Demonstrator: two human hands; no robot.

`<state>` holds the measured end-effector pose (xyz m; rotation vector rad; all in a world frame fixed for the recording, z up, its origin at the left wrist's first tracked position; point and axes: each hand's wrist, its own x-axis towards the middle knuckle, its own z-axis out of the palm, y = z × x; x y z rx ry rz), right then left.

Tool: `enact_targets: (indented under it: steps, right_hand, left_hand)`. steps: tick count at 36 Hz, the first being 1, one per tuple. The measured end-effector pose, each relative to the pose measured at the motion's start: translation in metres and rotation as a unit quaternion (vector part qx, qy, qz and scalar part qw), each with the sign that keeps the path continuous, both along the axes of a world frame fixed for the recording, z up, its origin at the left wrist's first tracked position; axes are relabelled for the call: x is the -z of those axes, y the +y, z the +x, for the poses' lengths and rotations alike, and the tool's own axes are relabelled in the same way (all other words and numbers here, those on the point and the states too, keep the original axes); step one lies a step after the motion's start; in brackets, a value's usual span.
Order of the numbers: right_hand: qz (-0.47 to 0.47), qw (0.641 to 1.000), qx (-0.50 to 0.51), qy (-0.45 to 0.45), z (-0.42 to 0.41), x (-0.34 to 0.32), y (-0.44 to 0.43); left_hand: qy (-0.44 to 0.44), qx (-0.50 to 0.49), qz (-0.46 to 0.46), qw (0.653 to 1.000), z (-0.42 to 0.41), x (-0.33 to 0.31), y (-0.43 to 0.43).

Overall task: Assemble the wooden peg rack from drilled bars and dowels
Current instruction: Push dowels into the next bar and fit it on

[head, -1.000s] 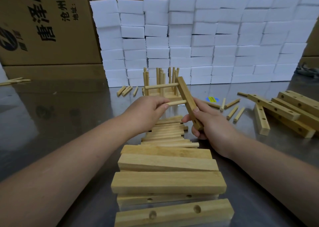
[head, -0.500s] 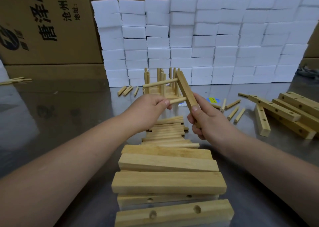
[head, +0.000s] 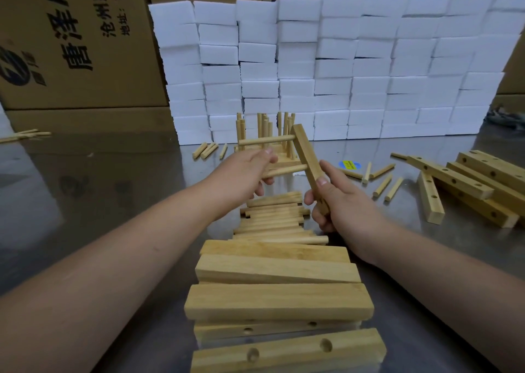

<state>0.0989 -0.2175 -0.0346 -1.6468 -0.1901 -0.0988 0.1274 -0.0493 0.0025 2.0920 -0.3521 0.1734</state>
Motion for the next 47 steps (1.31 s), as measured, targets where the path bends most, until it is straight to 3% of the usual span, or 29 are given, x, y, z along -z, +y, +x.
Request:
enact_targets:
  steps: [4,9,21,30,33,37,40,43,47]
  right_hand:
    - [0.047,0.997,0.026,0.047,0.006,0.000,-0.004]
    - [0.062,0.996,0.028,0.061,0.009,0.001,-0.002]
    - [0.009,1.000,-0.001,0.025,0.003,-0.002,-0.001]
    - [0.007,0.999,0.046,0.018,0.006,0.003,-0.001]
    - [0.016,0.998,0.053,0.017,0.007,0.005,-0.001]
    - [0.098,0.991,0.069,0.058,0.011,0.000,-0.004]
    - [0.128,0.987,0.073,0.069,0.012,-0.002,-0.006]
    - [0.106,0.991,0.055,0.058,0.011,0.000,-0.003]
    - [0.104,0.993,0.029,0.057,0.008,-0.001,-0.002]
  left_hand:
    - [0.010,-0.005,-0.028,1.000,0.002,0.001,0.003]
    - [-0.022,0.007,0.062,0.998,-0.002,0.004,-0.001]
    - [-0.077,-0.047,0.109,0.990,-0.005,0.001,-0.001]
    - [-0.182,-0.065,0.335,0.922,-0.003,-0.001,0.001]
    - [-0.213,-0.071,0.360,0.905,-0.003,-0.001,-0.001]
    - [-0.170,-0.083,0.372,0.909,-0.001,0.000,0.000]
    - [-0.153,-0.075,0.312,0.935,-0.001,0.000,0.001]
    - [-0.080,-0.060,0.123,0.987,0.000,-0.002,-0.001]
    - [-0.017,-0.011,-0.015,1.000,-0.002,-0.005,-0.005]
